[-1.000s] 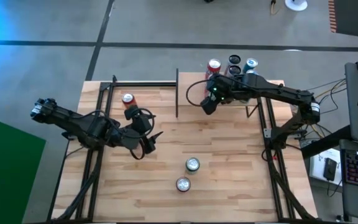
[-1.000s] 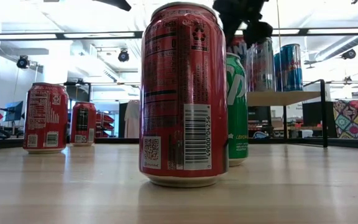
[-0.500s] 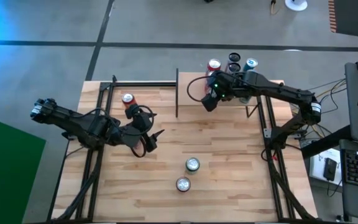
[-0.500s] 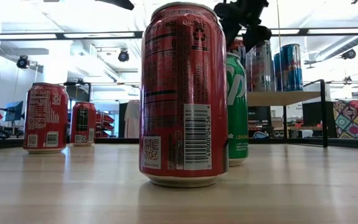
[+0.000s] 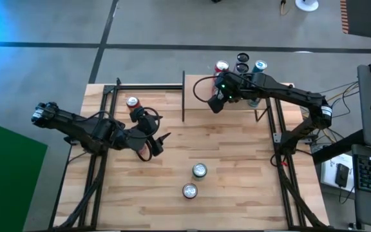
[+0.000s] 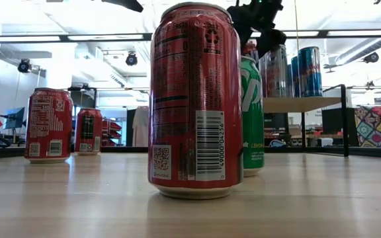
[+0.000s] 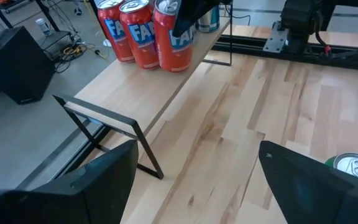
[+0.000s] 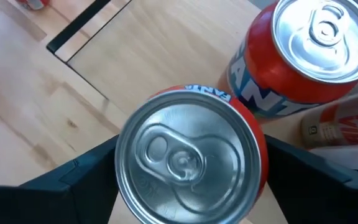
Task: Place canned beverage on shelf
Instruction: Put the red soda can on the shelf aligned with the other red soda cans
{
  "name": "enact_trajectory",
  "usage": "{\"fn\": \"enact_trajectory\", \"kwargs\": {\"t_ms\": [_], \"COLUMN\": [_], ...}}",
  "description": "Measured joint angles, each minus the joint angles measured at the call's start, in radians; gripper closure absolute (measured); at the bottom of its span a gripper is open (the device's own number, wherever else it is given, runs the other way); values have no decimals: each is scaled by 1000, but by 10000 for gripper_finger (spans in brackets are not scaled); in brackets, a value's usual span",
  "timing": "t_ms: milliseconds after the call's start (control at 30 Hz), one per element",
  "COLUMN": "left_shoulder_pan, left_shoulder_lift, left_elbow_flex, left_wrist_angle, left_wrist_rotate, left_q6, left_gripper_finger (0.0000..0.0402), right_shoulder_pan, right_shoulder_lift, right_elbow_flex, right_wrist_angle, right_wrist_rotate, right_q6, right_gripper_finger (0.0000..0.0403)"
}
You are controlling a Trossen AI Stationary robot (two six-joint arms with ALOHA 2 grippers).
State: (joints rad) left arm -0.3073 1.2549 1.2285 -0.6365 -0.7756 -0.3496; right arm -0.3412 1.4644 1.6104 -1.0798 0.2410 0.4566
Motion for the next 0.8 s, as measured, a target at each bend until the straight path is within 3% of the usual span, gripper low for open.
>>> {"fn": "enact_trajectory", "kwargs": {"t_ms": [467,800], "left_shoulder_pan": [2,18], "left_shoulder_lift": [0,0], "left_elbow_flex": [0,0], "left_wrist_angle": [-1,-1], "left_wrist_rotate": [8,8], "left_q6": [0,21], "left_gripper_finger": [83,83], "right_shoulder_pan": [-1,2], "right_shoulder_lift": [-1,-35], "right_elbow_flex": [0,7], "right_wrist_angle": [1,20], "right_wrist_rotate": [21,97], "right_q6": [18,-9], "right_gripper_finger": [63,63]}}
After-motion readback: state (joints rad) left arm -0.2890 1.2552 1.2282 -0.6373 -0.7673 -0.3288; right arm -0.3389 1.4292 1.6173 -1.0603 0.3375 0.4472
